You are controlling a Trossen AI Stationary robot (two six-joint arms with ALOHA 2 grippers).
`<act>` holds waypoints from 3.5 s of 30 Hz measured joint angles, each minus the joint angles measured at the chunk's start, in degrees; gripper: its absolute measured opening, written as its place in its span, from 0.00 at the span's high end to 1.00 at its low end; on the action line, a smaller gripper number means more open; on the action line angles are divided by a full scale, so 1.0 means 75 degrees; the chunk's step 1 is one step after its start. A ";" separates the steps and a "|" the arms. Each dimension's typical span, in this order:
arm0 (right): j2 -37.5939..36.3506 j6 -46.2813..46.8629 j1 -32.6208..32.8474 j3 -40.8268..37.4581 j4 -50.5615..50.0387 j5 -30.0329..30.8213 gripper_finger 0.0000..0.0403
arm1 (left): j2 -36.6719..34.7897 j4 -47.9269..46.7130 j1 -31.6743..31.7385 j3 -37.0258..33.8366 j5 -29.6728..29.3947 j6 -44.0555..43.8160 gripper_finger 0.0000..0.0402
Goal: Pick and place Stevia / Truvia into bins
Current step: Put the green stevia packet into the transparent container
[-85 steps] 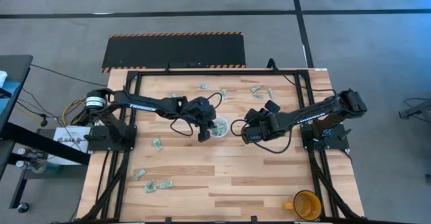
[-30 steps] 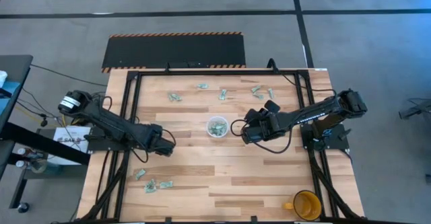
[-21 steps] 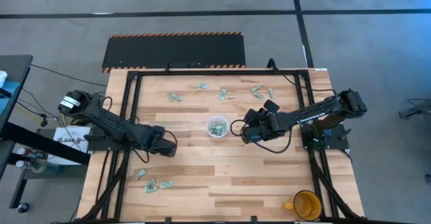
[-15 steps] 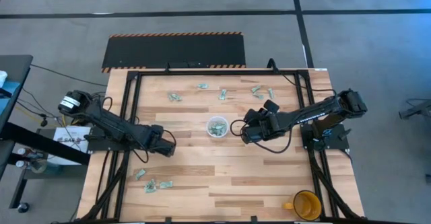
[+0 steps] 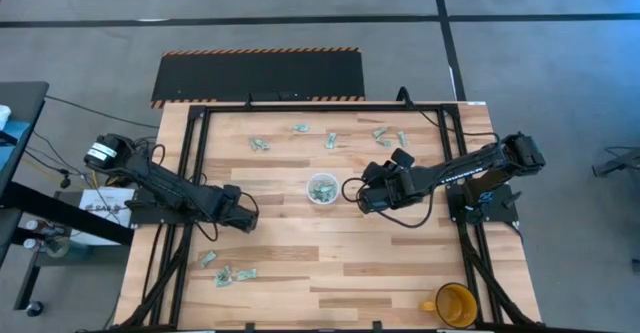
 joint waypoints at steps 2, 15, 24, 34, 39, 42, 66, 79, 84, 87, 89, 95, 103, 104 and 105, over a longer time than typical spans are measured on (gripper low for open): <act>0.0000 0.0001 0.0000 0.0000 0.0003 0.0001 0.67 | 0.0001 0.0010 0.0000 0.0022 -0.0009 0.0154 0.65; 0.0000 -0.0003 -0.0050 0.0000 0.0002 0.0008 0.67 | -0.0005 0.0220 -0.0003 0.0113 -0.0307 0.1500 0.98; 0.0000 -0.0061 -0.0052 0.0000 0.0017 -0.0011 0.67 | 0.0016 0.0357 0.0134 0.1979 -0.2340 0.3859 0.99; 0.0000 0.0014 -0.0052 0.0000 0.0101 -0.0018 0.67 | 0.0334 0.3428 0.1856 0.3485 -0.2372 0.8761 1.00; -0.0003 0.0020 -0.0052 0.0002 0.0112 -0.0021 0.67 | 0.0894 0.4138 0.2873 0.3496 -0.0818 0.9526 1.00; -0.0003 0.0021 -0.0052 0.0001 0.0016 -0.0028 0.67 | 0.1362 0.4096 0.3291 0.3493 -0.0130 0.9656 1.00; -0.0003 0.0076 -0.0052 0.0000 0.0000 -0.0041 0.67 | 0.2345 0.4438 0.3561 0.3496 0.1625 1.0285 0.79; -0.0003 0.0076 -0.0052 0.0000 -0.0035 -0.0038 0.67 | 0.0801 -0.0195 0.2372 0.3983 0.1290 0.8718 0.69; -0.0003 0.0078 -0.0052 0.0000 -0.0029 -0.0035 0.67 | 0.0156 -0.0802 0.0778 0.3656 0.0461 0.7045 0.69; -0.0003 0.0078 -0.0052 0.0001 0.0004 -0.0035 0.67 | 0.0077 -0.0796 -0.0336 0.3489 0.0236 0.5887 0.69; -0.0003 0.0079 -0.0052 0.0000 0.0009 -0.0035 0.67 | 0.0077 -0.0779 -0.1035 0.3416 0.0235 0.5191 0.69; -0.0003 0.0073 -0.0052 0.0000 0.0067 -0.0032 0.67 | 0.0077 -0.0164 -0.2633 0.3177 -0.0272 0.3904 0.69; -0.0003 0.0078 -0.0052 0.0001 0.0053 -0.0047 0.67 | 0.0814 0.0609 -0.3526 0.3085 -0.1232 0.4018 0.69; -0.0003 0.0079 -0.0052 0.0000 0.0054 -0.0047 0.67 | 0.0950 0.0605 -0.3523 0.3085 -0.1079 0.4023 0.69; -0.0003 0.0079 -0.0052 0.0000 0.0051 -0.0047 0.67 | 0.1067 0.0575 -0.3518 0.3082 -0.0877 0.4023 0.69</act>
